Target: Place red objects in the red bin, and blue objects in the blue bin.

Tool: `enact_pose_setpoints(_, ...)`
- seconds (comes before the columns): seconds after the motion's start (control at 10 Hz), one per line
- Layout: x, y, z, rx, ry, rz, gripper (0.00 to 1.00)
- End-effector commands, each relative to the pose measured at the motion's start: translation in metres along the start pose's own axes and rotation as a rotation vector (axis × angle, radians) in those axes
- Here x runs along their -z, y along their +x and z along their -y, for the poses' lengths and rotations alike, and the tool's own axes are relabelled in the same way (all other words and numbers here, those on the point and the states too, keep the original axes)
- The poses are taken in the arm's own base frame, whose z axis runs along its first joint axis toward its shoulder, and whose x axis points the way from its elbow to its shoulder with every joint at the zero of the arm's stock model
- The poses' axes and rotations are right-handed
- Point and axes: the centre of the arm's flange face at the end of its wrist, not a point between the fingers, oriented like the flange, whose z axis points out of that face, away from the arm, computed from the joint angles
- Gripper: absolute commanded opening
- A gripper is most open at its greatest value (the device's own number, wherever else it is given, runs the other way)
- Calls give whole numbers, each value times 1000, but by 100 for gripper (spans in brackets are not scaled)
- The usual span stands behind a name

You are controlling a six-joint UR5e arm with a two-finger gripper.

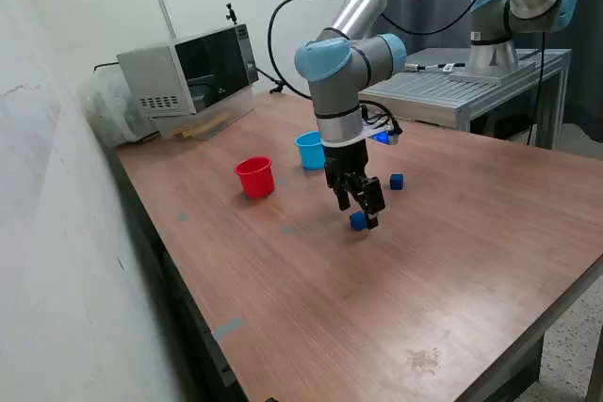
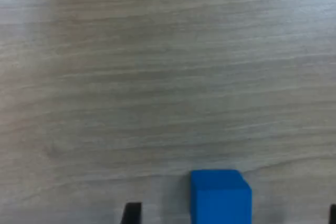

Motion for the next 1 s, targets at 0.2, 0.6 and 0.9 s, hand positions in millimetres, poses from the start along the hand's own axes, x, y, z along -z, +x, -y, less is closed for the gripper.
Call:
enact_pose_setpoints(0.2, 2, -4, -2, -1, -7, 30, 0)
enact_pose_setpoints(0.6, 54, -24, -7, -28, -42, 34, 0)
enact_pose_setpoints(0.9, 122, -103, -11, -124, -10, 139, 0)
